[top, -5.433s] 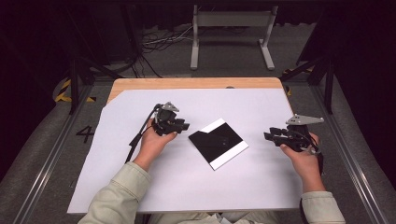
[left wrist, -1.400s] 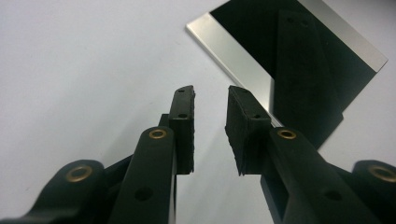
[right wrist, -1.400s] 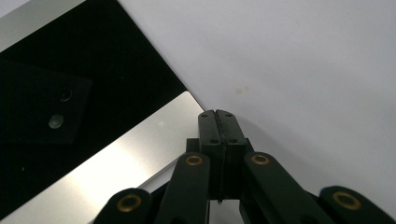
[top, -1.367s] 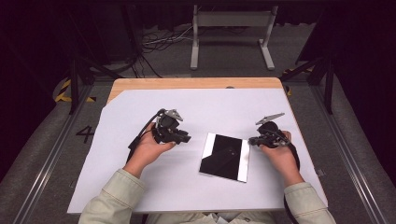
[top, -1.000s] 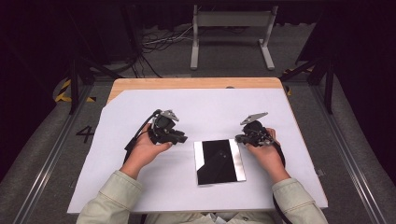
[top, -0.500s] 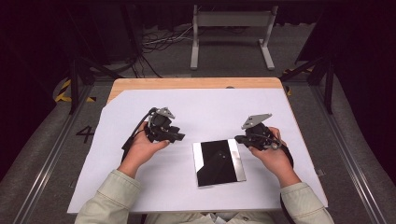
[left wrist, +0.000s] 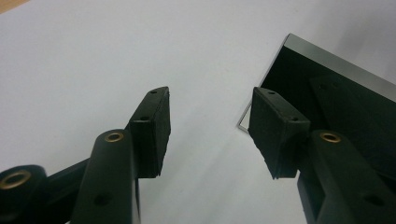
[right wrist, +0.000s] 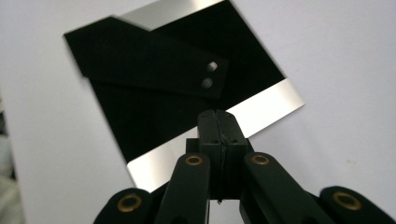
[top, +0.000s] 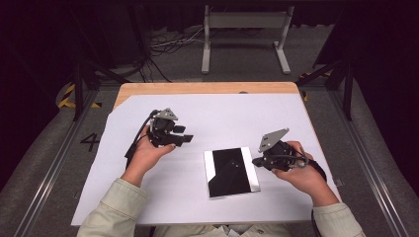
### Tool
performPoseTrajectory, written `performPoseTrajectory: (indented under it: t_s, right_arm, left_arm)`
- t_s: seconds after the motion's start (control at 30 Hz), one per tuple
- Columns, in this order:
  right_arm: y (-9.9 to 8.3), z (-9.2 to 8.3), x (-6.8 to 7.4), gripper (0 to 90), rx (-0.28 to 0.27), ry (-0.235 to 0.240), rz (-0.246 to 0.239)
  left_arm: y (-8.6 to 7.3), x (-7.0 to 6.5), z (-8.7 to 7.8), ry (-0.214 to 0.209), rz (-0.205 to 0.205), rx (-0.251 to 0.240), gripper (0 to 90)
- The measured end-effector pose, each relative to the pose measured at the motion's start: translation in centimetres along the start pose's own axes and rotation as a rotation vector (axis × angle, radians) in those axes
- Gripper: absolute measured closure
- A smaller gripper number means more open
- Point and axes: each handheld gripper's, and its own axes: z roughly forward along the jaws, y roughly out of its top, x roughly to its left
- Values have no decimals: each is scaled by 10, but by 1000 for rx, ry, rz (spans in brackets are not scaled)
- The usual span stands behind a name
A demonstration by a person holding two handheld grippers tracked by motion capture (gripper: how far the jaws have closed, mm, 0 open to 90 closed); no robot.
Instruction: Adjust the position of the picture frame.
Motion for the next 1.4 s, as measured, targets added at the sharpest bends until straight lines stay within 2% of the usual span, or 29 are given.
performPoseTrajectory:
  t_s: [0.1,0.2,0.3,0.47,0.7,0.83,0.97,1.1,1.23,1.4]
  right_arm:
    - [-2,3,8,900,39,50,-42]
    - [-5,7,16,900,61,62,-56]
    - [-8,9,18,900,63,68,-60]
    - [-18,16,22,900,70,112,-66]
    - [-28,24,27,900,97,203,-90]
    - [-28,30,28,900,105,234,-112]
    - [-30,35,29,900,138,241,-106]
    - [-30,37,30,900,145,237,-126]
    - [-28,38,32,900,164,235,-122]
    - [-26,39,32,900,173,208,-123]
  left_arm:
    - [0,0,0,2,-1,2,490]
    - [0,1,0,2,-1,2,489]
    - [0,1,0,-4,-5,2,489]
    - [-1,2,2,-16,-5,11,484]
    - [-1,2,4,-22,-10,18,480]
    - [-2,2,4,-24,-13,18,480]
    - [-2,2,4,-23,-11,15,479]
    - [-2,2,4,-21,-8,13,475]
    - [-2,2,4,-15,-1,10,472]
    - [-2,2,2,-10,-2,10,473]
